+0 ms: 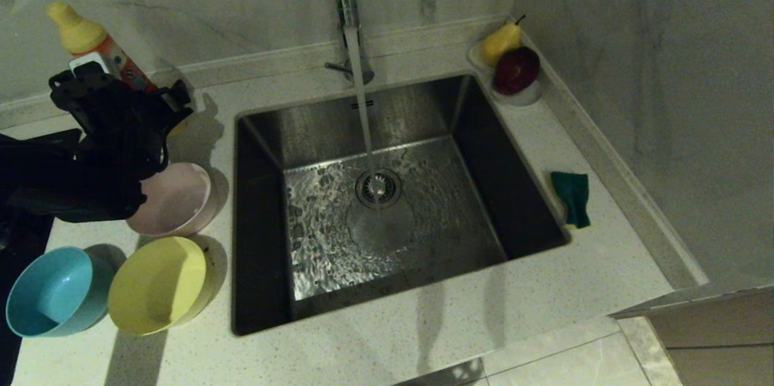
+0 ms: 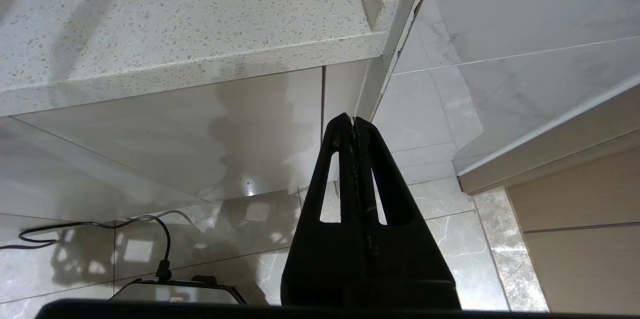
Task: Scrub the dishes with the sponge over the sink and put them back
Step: Grab the dish soap
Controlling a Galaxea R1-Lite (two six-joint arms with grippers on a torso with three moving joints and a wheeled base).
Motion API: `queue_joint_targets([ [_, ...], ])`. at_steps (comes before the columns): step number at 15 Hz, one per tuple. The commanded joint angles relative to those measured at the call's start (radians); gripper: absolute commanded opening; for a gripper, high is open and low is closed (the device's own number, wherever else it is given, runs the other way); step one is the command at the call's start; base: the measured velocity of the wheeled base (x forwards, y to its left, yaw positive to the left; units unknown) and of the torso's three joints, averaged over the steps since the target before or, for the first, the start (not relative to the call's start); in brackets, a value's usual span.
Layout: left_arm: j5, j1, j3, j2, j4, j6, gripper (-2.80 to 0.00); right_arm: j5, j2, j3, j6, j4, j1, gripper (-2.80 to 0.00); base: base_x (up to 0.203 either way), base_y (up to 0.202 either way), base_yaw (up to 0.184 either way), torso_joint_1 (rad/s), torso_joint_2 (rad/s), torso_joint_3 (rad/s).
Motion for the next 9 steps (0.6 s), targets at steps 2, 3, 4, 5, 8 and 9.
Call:
queue_joint_targets([
  [2,0.002,0.001,-0.052,0.033,-0.015,-0.003,0.0,0.001,-0.001,0.0,0.0,-0.001,0.0,-2.8,0.0,0.0,0.0,0.0,0.0,0.0],
  [3,0.003,0.001,-0.065,0.046,-0.015,-0.002,0.0,0.001,-0.001,0.0,0.0,-0.001,0.0,-2.8,0.0,0.0,0.0,0.0,0.0,0.0],
  [4,0.004,0.0,-0.074,0.052,-0.015,-0.001,0.0,0.001,-0.001,0.0,0.0,-0.001,0.0,-2.8,0.0,0.0,0.0,0.0,0.0,0.0],
  [5,0.004,0.0,-0.078,0.054,-0.014,0.0,0.0,0.001,-0.001,0.0,0.0,-0.001,0.0,-2.8,0.0,0.0,0.0,0.0,0.0,0.0],
  [8,0.005,0.0,-0.107,0.073,-0.016,0.001,-2.8,0.001,-0.001,0.0,0.0,-0.001,0.0,-2.8,0.0,0.0,0.0,0.0,0.0,0.0],
  [9,0.005,0.0,-0.11,0.073,-0.018,0.005,-2.8,0.001,-0.001,0.0,0.0,-0.001,0.0,-2.8,0.0,0.0,0.0,0.0,0.0,0.0],
])
